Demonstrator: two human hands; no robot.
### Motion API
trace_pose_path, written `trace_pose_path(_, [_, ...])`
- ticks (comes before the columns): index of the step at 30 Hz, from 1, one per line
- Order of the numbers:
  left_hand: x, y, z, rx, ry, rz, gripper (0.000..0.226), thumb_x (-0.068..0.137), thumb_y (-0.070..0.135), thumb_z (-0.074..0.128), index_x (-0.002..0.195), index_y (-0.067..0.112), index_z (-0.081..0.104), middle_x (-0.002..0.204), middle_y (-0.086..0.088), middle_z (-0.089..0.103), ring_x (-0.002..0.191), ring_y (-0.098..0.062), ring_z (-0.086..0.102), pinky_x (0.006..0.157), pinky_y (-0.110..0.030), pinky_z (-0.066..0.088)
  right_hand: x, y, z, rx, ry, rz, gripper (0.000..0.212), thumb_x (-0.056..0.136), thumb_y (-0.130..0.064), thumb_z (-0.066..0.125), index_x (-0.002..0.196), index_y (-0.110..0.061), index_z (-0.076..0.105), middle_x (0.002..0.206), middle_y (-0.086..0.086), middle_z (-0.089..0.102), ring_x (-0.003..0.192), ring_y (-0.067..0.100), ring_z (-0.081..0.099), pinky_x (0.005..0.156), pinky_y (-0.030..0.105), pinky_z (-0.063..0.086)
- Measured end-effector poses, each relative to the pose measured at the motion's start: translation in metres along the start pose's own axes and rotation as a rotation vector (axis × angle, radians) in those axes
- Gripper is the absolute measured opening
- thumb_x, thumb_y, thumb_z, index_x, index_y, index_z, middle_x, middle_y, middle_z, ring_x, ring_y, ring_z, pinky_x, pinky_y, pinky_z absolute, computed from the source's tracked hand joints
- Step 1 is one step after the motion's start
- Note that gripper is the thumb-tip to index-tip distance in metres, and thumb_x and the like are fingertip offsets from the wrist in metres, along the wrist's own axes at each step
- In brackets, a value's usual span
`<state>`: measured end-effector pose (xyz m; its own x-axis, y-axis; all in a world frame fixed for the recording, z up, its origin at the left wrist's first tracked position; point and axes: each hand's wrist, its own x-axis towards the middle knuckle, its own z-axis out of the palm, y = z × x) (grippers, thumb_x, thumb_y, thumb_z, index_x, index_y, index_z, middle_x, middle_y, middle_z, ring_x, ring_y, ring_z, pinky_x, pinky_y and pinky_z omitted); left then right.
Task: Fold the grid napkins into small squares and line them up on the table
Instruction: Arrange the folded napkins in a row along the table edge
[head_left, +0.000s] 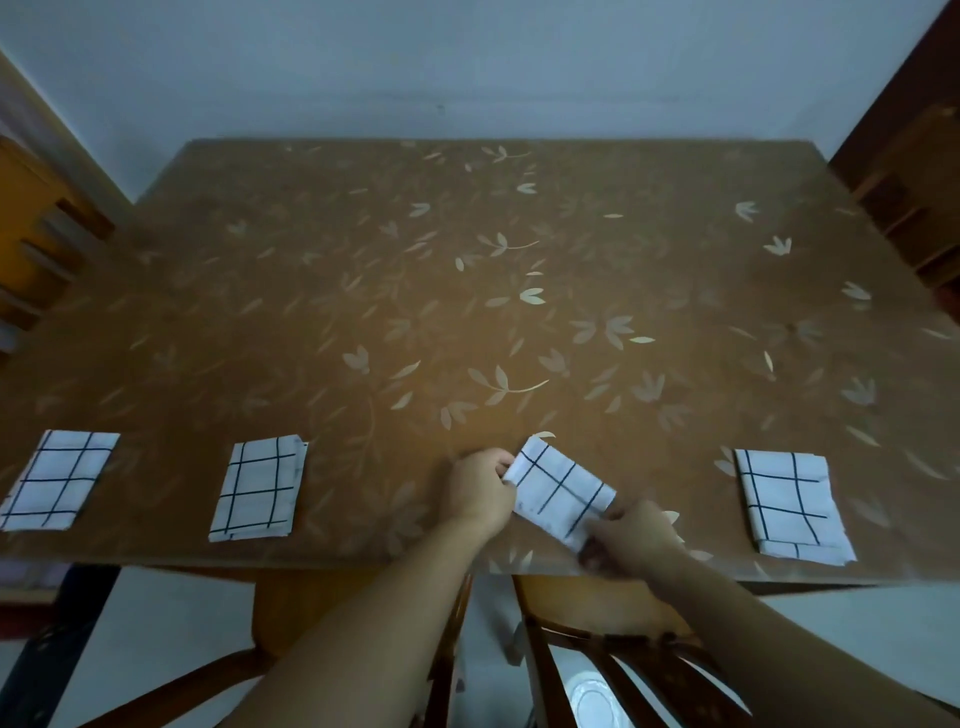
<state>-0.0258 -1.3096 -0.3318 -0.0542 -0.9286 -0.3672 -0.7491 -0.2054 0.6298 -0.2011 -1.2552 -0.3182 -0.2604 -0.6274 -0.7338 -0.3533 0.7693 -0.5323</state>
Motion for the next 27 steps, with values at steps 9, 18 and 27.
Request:
trace_pose_path(9, [0.028,0.02,-0.002,0.162,0.018,0.231,0.039,0.089,0.009,0.058,0.123,0.028,0.062,0.123,0.003,0.054,0.11,-0.02,0.054,0.085,-0.03,0.046,0.0,-0.001,-0.007,-0.191,0.304,-0.207,0.019,0.081,-0.036,0.067,0.091,-0.021,0.06,0.086,-0.004,0.064,0.078,0.013,0.059,0.06,0.026,0.04])
trace_pose_path(18, [-0.019,-0.008,-0.003,-0.003,-0.091,-0.084,0.031,0.084,0.043,0.066,0.108,0.026,0.057,0.109,0.005,0.068,0.093,-0.016,0.065,0.074,-0.03,0.054,-0.003,-0.002,0.01,-0.077,0.078,-0.124,0.008,0.082,-0.013,0.072,0.081,-0.014,0.064,0.07,0.008,0.071,0.064,0.021,0.07,0.062,0.034,0.06])
trace_pose_path(27, [-0.033,-0.013,0.003,0.043,-0.11,-0.049,0.052,0.086,0.019,0.067,0.133,0.027,0.048,0.113,0.002,0.066,0.1,-0.017,0.062,0.083,-0.031,0.056,-0.003,-0.007,0.005,-0.229,0.069,-0.177,0.015,0.079,-0.017,0.071,0.089,-0.015,0.061,0.082,0.004,0.07,0.07,0.017,0.067,0.063,0.034,0.057])
